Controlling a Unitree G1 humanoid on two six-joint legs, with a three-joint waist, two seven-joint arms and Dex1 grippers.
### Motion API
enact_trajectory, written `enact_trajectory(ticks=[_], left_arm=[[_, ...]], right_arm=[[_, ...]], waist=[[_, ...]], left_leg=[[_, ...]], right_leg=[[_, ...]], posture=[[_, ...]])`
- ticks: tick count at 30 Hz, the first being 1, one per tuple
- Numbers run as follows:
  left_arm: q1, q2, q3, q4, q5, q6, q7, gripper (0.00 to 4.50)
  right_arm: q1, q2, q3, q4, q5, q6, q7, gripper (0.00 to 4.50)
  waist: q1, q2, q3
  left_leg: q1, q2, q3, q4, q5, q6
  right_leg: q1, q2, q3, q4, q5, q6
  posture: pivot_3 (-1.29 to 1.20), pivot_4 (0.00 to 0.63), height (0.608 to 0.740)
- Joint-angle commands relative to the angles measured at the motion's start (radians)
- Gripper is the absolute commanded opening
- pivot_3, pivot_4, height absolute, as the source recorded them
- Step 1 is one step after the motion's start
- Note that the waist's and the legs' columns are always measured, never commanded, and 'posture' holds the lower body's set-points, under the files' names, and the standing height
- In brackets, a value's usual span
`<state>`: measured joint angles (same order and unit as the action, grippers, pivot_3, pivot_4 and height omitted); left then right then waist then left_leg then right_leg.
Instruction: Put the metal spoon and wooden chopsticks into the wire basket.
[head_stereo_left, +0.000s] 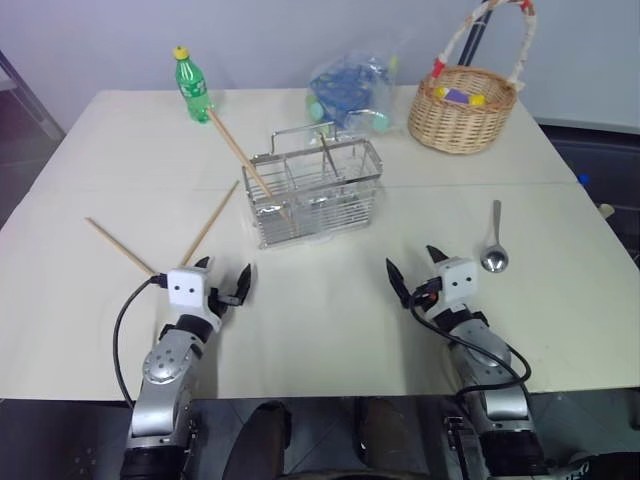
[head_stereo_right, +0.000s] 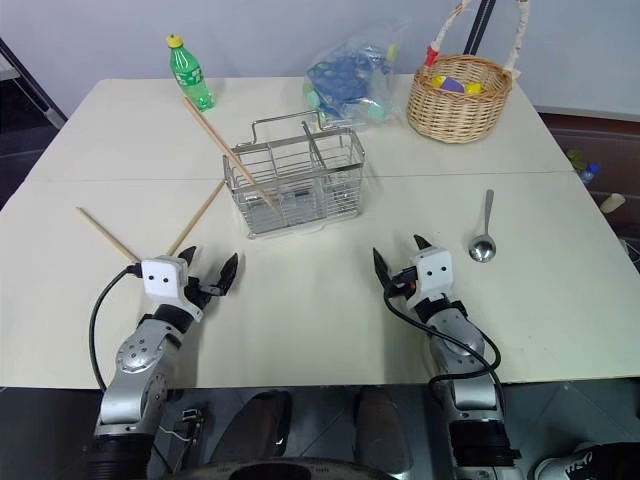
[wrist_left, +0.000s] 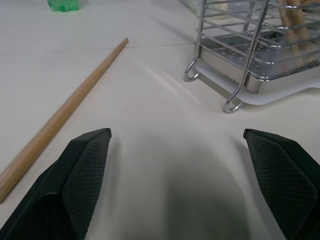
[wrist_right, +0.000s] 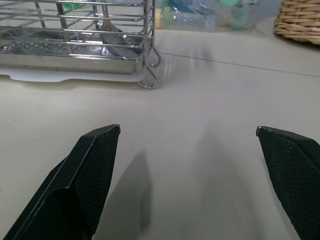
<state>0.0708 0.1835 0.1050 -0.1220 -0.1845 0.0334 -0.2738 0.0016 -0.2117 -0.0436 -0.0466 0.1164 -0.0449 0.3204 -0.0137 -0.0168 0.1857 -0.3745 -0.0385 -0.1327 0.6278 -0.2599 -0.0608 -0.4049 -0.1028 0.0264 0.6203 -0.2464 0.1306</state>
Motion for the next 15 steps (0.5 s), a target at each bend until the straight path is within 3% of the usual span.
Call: enact_trajectory(ticks=[1, 15], left_arm=[[-0.007, -0.002, 0.002, -0.021, -0.006, -0.015, -0.001, 4.47], [-0.020, 0.000, -0.008, -0.126, -0.007, 0.073, 0.025, 4.47]], right_arm=[[0.000, 0.003, 0.000, -0.055, 0.014, -0.003, 0.001, 4.50], [-0.012, 0.006, 0.004, -0.046, 0.011, -0.002, -0.007, 4.50]], waist=[[0.000, 0.000, 0.000], [0.000, 0.000, 0.000]], left_leg=[[0.000, 0.000, 0.000, 0.000, 0.000, 0.000], [0.000, 0.000, 0.000, 0.000, 0.000, 0.000]], right_leg=[[0.000, 0.000, 0.000, 0.000, 0.000, 0.000], [0.000, 0.000, 0.000, 0.000, 0.000, 0.000]], posture=[[0.00, 0.150, 0.740], [0.00, 0.150, 0.740]])
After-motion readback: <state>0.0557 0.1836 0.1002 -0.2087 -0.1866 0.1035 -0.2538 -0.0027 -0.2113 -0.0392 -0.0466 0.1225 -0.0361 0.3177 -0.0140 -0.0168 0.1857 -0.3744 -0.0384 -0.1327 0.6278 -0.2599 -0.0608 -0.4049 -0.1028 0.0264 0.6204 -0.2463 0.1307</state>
